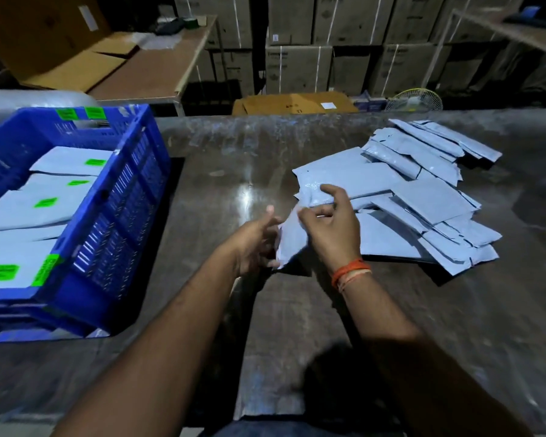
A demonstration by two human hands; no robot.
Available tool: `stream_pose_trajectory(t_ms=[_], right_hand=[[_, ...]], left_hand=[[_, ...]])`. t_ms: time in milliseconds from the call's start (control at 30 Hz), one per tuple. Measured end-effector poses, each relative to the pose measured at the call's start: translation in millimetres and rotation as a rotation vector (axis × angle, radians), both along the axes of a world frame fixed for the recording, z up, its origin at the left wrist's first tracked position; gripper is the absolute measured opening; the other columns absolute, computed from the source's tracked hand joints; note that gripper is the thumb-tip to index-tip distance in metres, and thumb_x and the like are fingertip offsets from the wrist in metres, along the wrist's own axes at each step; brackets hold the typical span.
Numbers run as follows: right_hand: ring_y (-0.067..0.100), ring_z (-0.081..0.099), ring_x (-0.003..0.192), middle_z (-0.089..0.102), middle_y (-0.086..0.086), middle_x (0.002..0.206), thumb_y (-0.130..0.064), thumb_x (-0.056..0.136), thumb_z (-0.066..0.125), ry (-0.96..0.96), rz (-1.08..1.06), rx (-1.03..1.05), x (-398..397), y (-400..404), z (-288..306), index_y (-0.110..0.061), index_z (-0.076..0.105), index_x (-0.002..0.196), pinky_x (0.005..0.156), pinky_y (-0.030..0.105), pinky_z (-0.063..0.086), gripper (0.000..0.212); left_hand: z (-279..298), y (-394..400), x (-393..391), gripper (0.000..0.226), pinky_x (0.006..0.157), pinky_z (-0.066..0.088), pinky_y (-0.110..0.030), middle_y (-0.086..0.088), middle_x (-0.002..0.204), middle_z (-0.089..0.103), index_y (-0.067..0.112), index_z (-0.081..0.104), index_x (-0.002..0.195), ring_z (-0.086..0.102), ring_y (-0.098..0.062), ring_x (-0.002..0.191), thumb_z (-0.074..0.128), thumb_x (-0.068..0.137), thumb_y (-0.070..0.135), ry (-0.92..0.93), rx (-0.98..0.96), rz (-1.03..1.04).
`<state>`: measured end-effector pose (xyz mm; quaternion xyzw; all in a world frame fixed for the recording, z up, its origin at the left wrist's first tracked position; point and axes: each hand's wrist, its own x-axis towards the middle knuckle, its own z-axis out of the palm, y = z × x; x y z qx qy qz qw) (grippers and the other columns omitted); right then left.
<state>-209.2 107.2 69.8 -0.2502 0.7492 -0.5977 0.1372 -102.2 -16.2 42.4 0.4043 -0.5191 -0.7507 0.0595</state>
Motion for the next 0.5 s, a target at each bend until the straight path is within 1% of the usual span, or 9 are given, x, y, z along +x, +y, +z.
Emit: stream_pose_trajectory(t_ms=[67,133,200,233,300,333,367,433,500], right_hand=[[0.008,0.068,0.083,0.071,-0.009,0.086,-0.022,0.090,0.066,-0.280,0.207,-0.071,9,-6,5,-0.030,0.055,0.126,0.068,0.026,0.053,0.038],[0.014,0.068,0.096,0.073,0.004,0.106,-0.019,0.095,0.061,-0.437,0.372,-0.066,13,-11,-1,-0.026,0.056,0.128,0.070,0.026,0.051,0.034],[0.014,0.066,0.102,0.070,0.004,0.113,-0.016,0.094,0.061,-0.346,0.406,0.031,18,-14,-15,-0.020,0.062,0.123,0.075,0.024,0.048,0.029],[0.011,0.065,0.099,0.070,0.001,0.110,-0.014,0.094,0.061,-0.279,0.383,0.063,20,-15,-25,-0.018,0.065,0.119,0.077,0.025,0.048,0.026],[0.008,0.066,0.097,0.072,-0.004,0.105,-0.010,0.091,0.059,-0.178,0.324,0.109,24,-16,-43,-0.022,0.069,0.111,0.085,0.029,0.052,0.025],[0.008,0.067,0.099,0.073,-0.004,0.106,-0.010,0.089,0.059,-0.109,0.308,0.146,25,-17,-51,-0.024,0.070,0.111,0.091,0.030,0.053,0.028],[0.008,0.067,0.102,0.073,-0.003,0.110,-0.008,0.089,0.059,-0.016,0.313,0.198,25,-17,-56,-0.022,0.070,0.113,0.094,0.027,0.050,0.031],[0.013,0.066,0.106,0.072,0.003,0.115,-0.005,0.088,0.059,0.204,0.330,0.304,28,-19,-63,-0.014,0.070,0.120,0.090,0.019,0.044,0.034],[0.027,0.063,0.114,0.068,0.011,0.123,-0.012,0.087,0.053,0.396,0.368,0.376,35,-24,-72,-0.008,0.067,0.124,0.097,0.025,0.041,0.040]], left_hand=[[8,-7,8,0.079,0.087,0.051,-0.059,-0.013,0.112,0.062,0.017,0.066,0.122,0.056,-0.032,0.099,0.034,0.089,0.081,0.078,0.152,0.009],[16,-14,22,0.095,0.080,0.051,-0.052,-0.021,0.118,0.064,0.011,0.065,0.122,0.059,-0.039,0.103,0.025,0.084,0.088,0.133,0.246,0.047],[25,-17,36,0.091,0.076,0.051,-0.043,-0.023,0.109,0.072,0.006,0.069,0.111,0.070,-0.038,0.090,0.024,0.090,0.082,0.146,0.281,0.132],[25,-19,43,0.078,0.071,0.053,-0.041,-0.022,0.096,0.074,0.005,0.071,0.100,0.073,-0.034,0.078,0.032,0.096,0.073,0.136,0.269,0.196],[13,-27,53,0.038,0.058,0.056,-0.034,-0.015,0.075,0.072,0.004,0.067,0.089,0.071,-0.024,0.059,0.056,0.101,0.038,0.018,0.054,0.314],[3,-33,58,0.021,0.060,0.056,-0.033,-0.015,0.078,0.070,0.002,0.067,0.093,0.070,-0.023,0.064,0.064,0.097,0.023,-0.102,-0.143,0.330],[-9,-40,63,0.017,0.070,0.055,-0.034,-0.016,0.089,0.071,0.001,0.067,0.102,0.070,-0.025,0.079,0.068,0.093,0.015,-0.251,-0.362,0.286],[-25,-45,75,0.034,0.091,0.048,-0.034,-0.016,0.115,0.069,0.003,0.065,0.121,0.065,-0.030,0.108,0.069,0.091,0.018,-0.508,-0.764,0.077],[-38,-44,83,0.047,0.103,0.040,-0.036,-0.018,0.133,0.060,0.007,0.056,0.135,0.054,-0.036,0.125,0.059,0.094,0.030,-0.584,-1.031,-0.044]])
